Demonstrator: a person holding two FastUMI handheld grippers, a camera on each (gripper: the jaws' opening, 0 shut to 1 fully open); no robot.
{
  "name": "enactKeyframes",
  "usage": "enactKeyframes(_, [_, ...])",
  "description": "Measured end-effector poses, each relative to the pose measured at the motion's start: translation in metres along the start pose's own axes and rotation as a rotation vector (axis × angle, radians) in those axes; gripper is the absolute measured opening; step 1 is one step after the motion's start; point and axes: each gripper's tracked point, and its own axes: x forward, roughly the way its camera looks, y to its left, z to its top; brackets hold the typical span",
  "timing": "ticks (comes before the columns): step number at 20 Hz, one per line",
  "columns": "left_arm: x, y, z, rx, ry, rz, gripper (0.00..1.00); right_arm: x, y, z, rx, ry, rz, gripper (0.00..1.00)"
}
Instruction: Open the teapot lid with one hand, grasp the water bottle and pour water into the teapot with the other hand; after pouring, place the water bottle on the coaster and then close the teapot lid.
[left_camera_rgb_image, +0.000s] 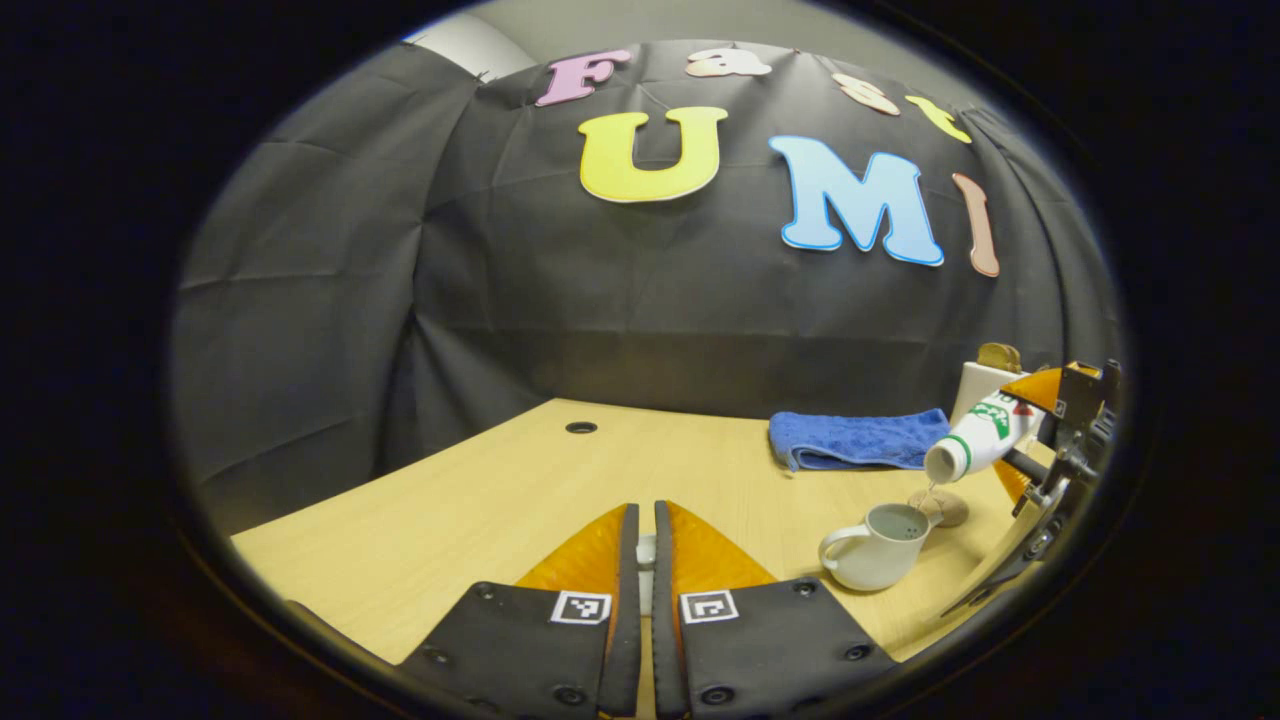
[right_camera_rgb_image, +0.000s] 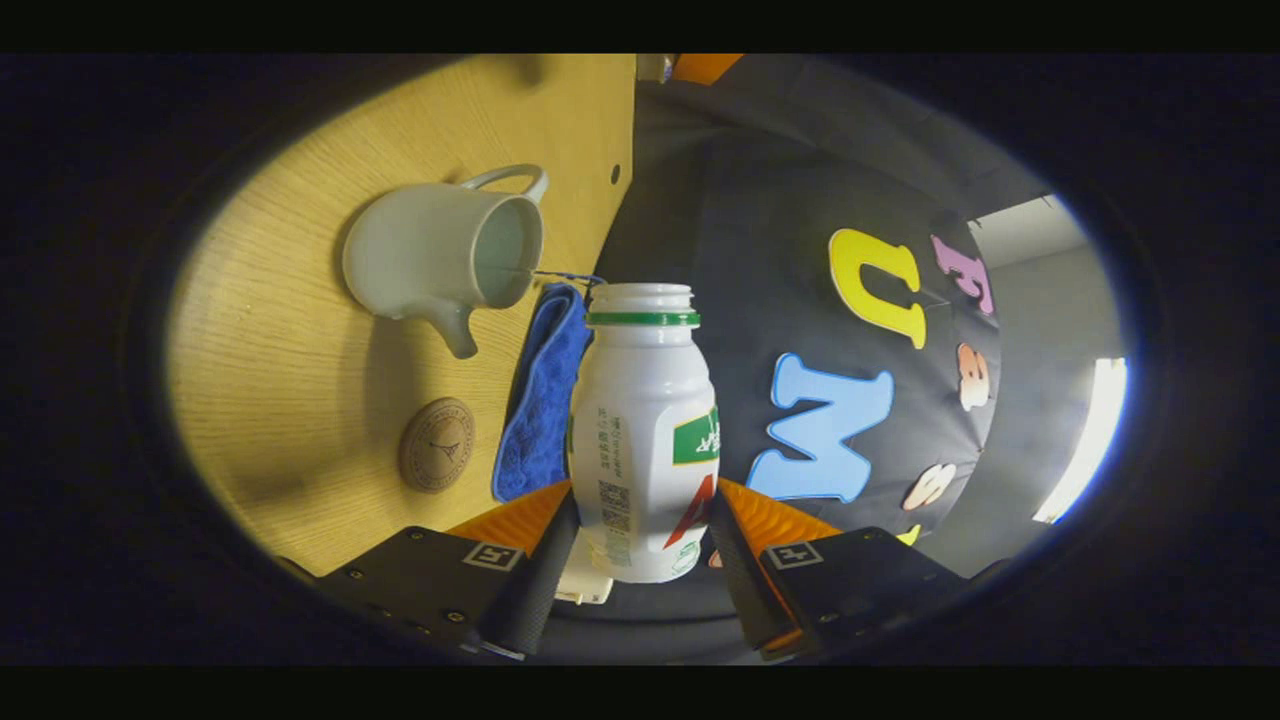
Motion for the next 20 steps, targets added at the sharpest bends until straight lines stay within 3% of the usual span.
enactKeyframes(2, [0.0, -0.001, 0.001, 0.0, 0.002, -0.003, 0.12, 0.001, -0.005, 0.001, -0.01, -0.004, -0.009, 0.73])
enactKeyframes(3, [0.0, -0.002, 0.001, 0.001, 0.003, -0.004, 0.15, 0.0, -0.008, 0.001, -0.014, -0.006, -0.013, 0.73])
enactKeyframes(4, [0.0, -0.003, 0.0, 0.002, 0.003, -0.006, 0.12, 0.0, -0.01, 0.001, -0.017, -0.008, -0.017, 0.73])
enactKeyframes(20, [0.001, -0.005, -0.004, 0.012, 0.015, -0.012, 0.12, 0.003, -0.03, -0.002, -0.07, -0.021, -0.051, 0.73])
